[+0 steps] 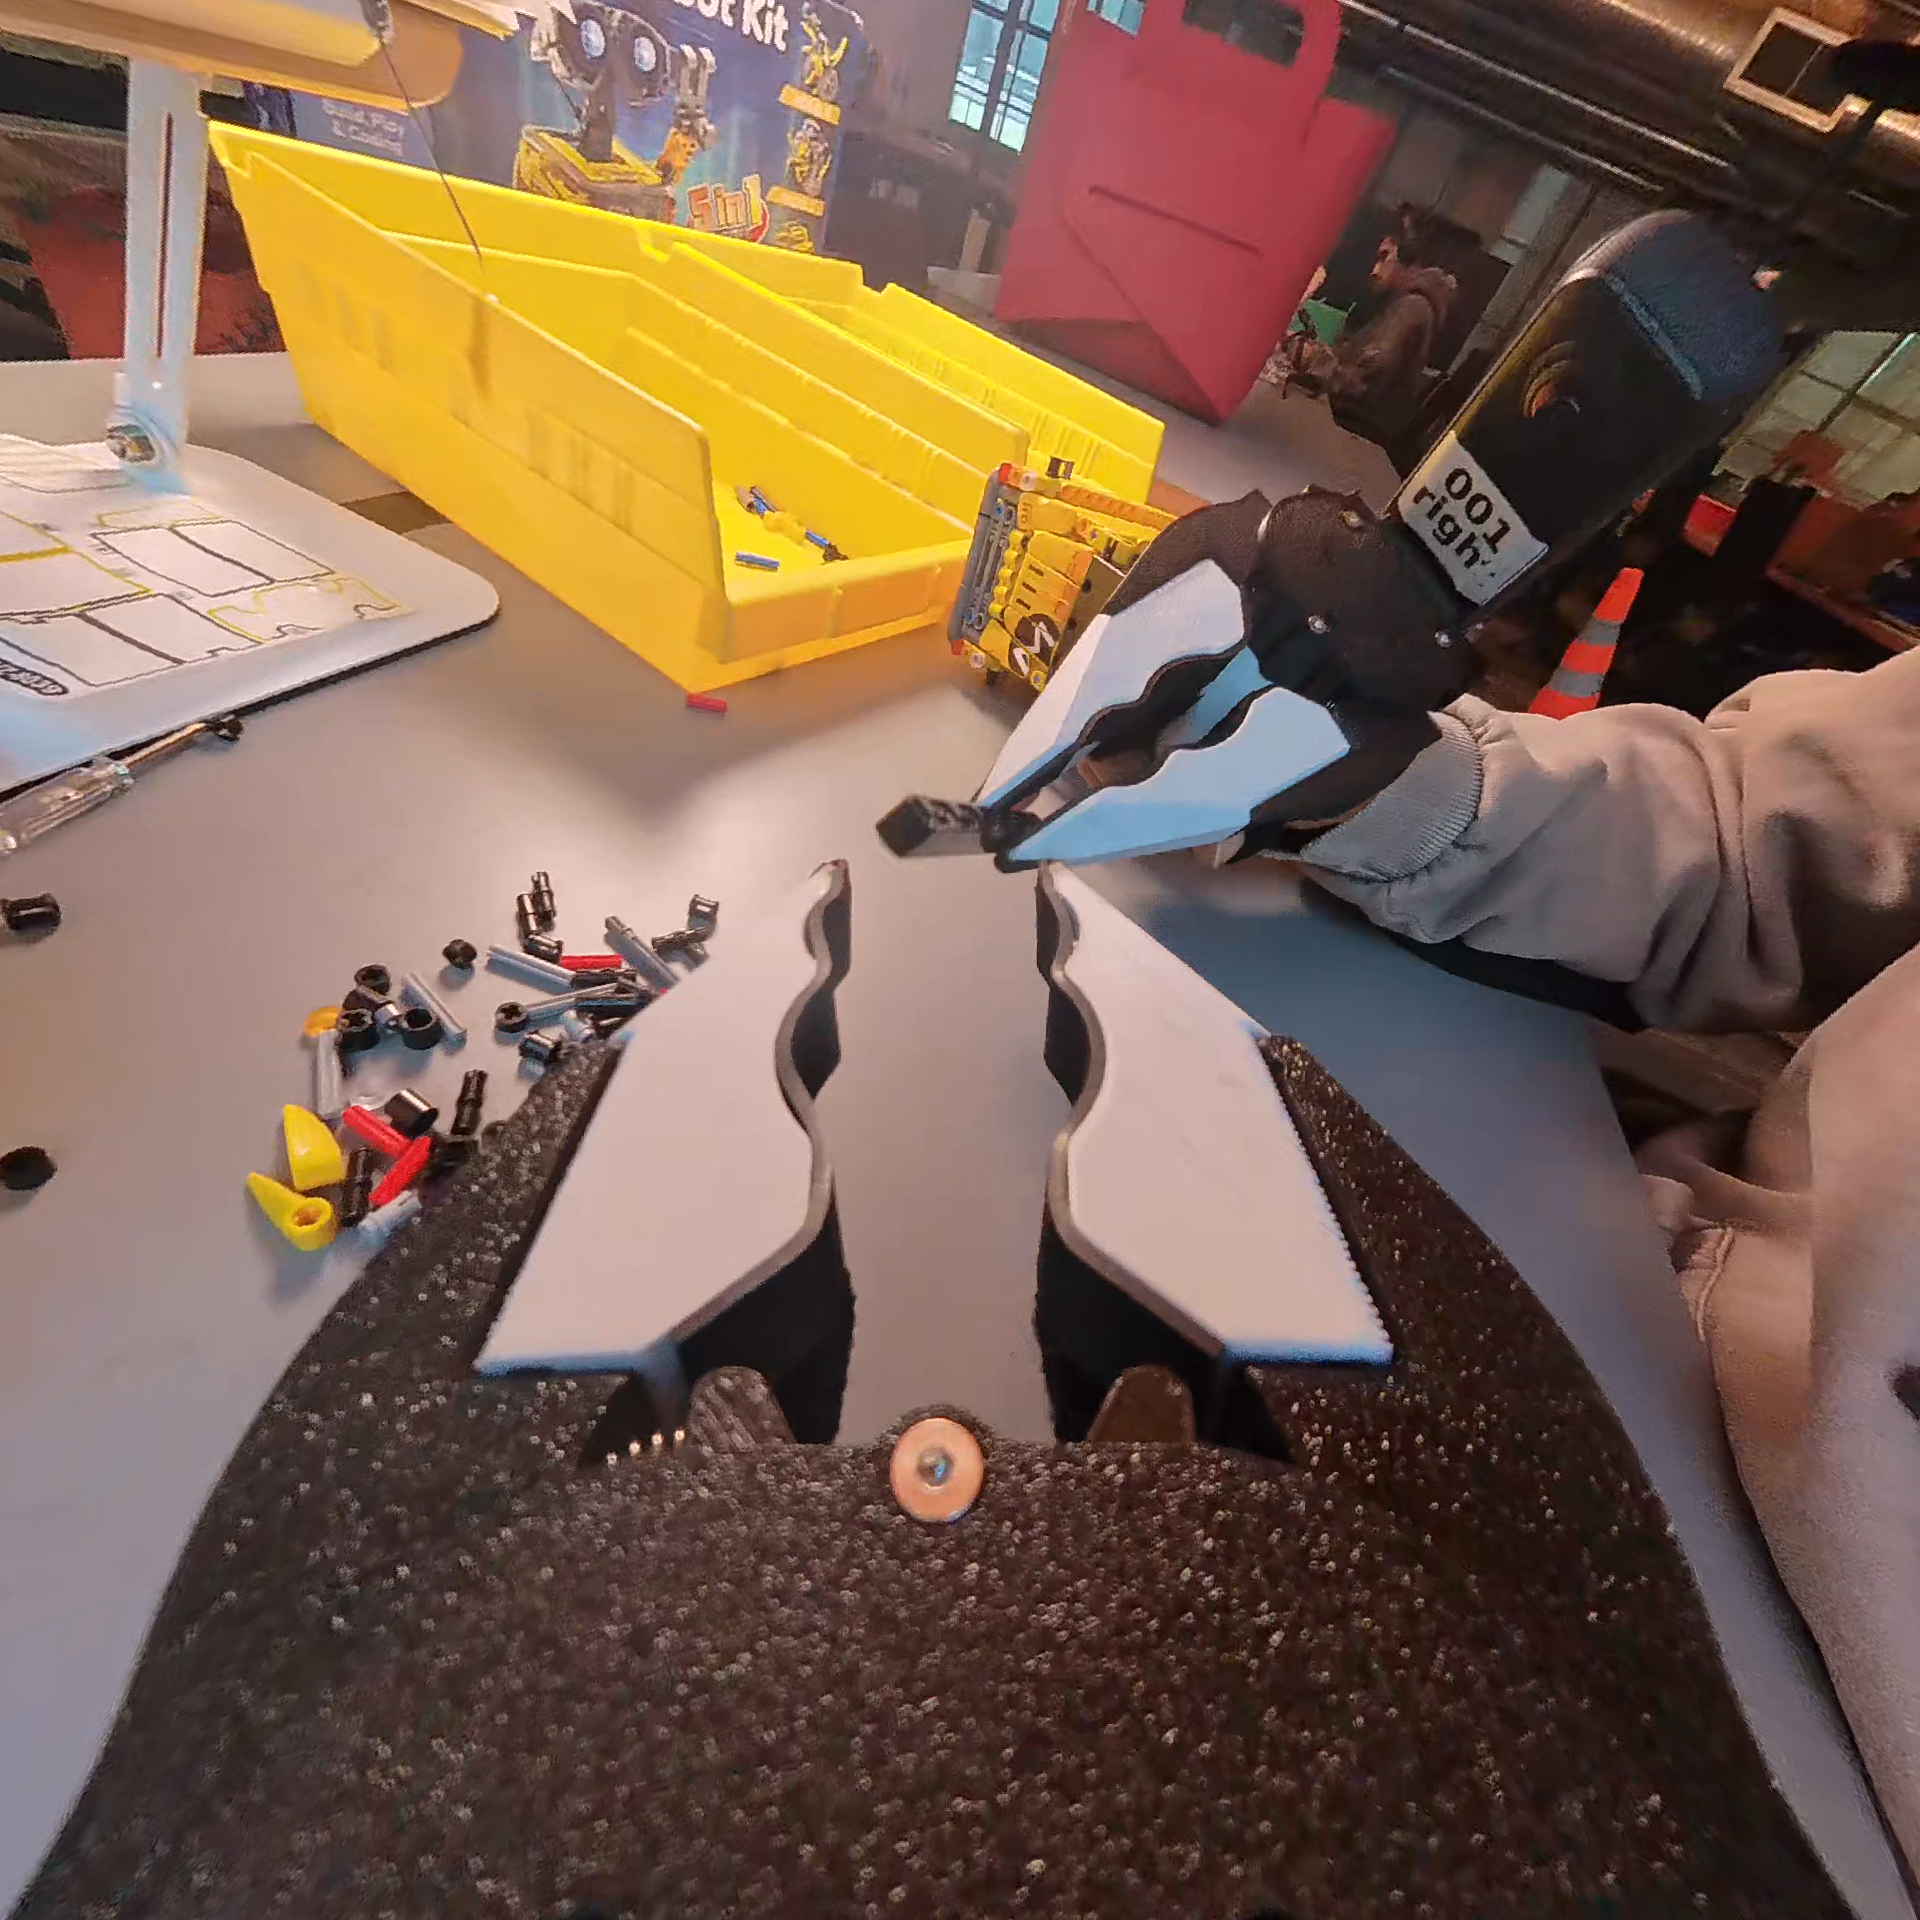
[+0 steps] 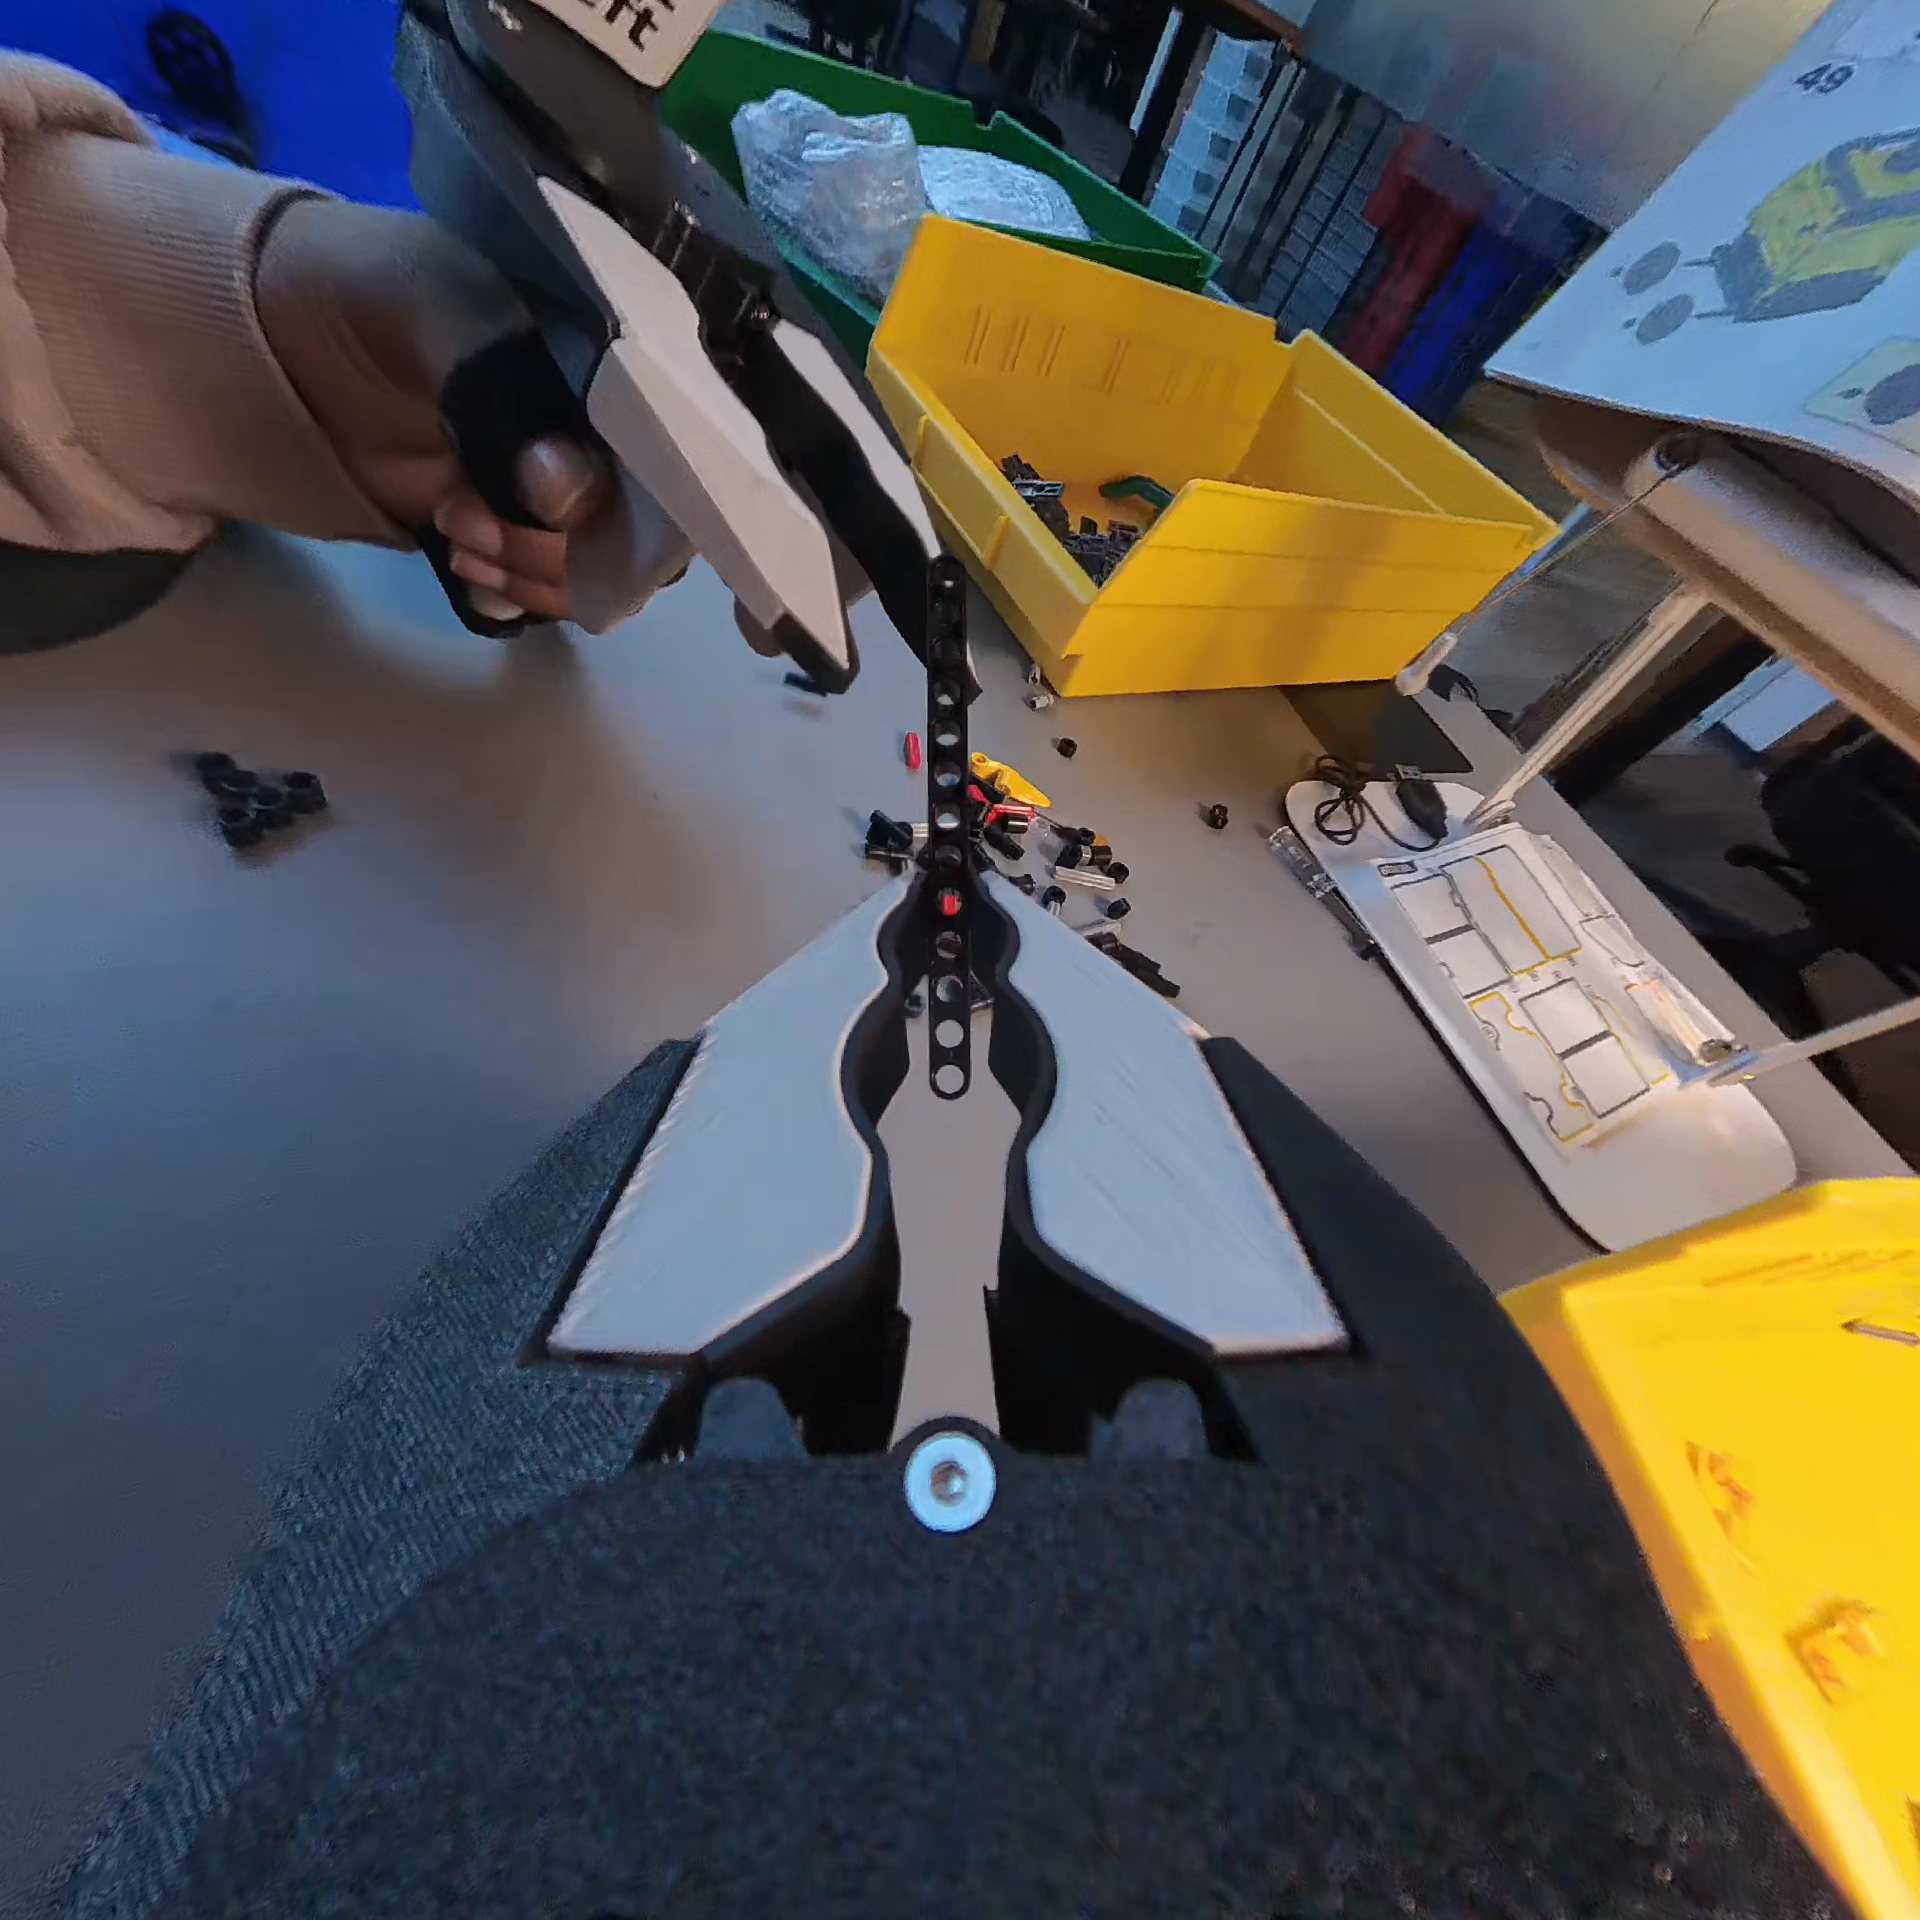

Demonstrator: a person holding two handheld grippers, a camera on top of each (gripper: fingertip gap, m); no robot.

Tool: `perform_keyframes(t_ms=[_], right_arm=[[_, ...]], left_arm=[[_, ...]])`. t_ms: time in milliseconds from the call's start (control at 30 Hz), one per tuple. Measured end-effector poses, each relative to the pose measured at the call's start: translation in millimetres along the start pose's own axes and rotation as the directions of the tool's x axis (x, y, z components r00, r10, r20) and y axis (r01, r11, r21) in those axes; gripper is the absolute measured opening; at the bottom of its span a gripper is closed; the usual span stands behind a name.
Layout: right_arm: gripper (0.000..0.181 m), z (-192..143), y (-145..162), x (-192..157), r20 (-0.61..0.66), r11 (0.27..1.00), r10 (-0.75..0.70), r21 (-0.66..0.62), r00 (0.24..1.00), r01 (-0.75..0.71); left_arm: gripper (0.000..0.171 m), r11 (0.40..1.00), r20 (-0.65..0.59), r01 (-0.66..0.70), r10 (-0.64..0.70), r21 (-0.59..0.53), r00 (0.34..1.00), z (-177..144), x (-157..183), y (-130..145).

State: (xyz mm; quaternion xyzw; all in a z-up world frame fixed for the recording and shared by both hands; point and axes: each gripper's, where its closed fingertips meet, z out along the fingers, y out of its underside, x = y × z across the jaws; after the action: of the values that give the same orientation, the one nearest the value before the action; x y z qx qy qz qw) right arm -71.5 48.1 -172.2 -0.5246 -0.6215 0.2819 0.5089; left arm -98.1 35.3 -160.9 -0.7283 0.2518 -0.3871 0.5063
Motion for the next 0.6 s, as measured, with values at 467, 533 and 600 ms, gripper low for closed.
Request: perform_keyframes(t_ms=[467, 533, 600], right_arm=[[0.032, -7.8, -23.1, 7.2, -0.125, 0.991, -0.095, 0.083, 0.988, 0.106], [0.035, -7.6, -18.6, 11.2, -0.096, 0.996, -0.007, 0.088, 0.995, 0.015], [0.04, -4.5, -12.2, 11.0, -0.061, 0.994, 0.065, 0.087, 0.996, -0.059]], left_arm=[[0.009, 0.984, 0.067, -0.064, 0.053, 0.165, 0.996, -51.0, 6.4, -58.4], [0.009, 0.953, 0.214, -0.164, 0.11, 0.253, 0.971, -94.9, 4.8, -93.9], [0.009, 0.919, 0.374, -0.268, 0.149, 0.29, 0.915, -145.7, 8.4, -121.1]])
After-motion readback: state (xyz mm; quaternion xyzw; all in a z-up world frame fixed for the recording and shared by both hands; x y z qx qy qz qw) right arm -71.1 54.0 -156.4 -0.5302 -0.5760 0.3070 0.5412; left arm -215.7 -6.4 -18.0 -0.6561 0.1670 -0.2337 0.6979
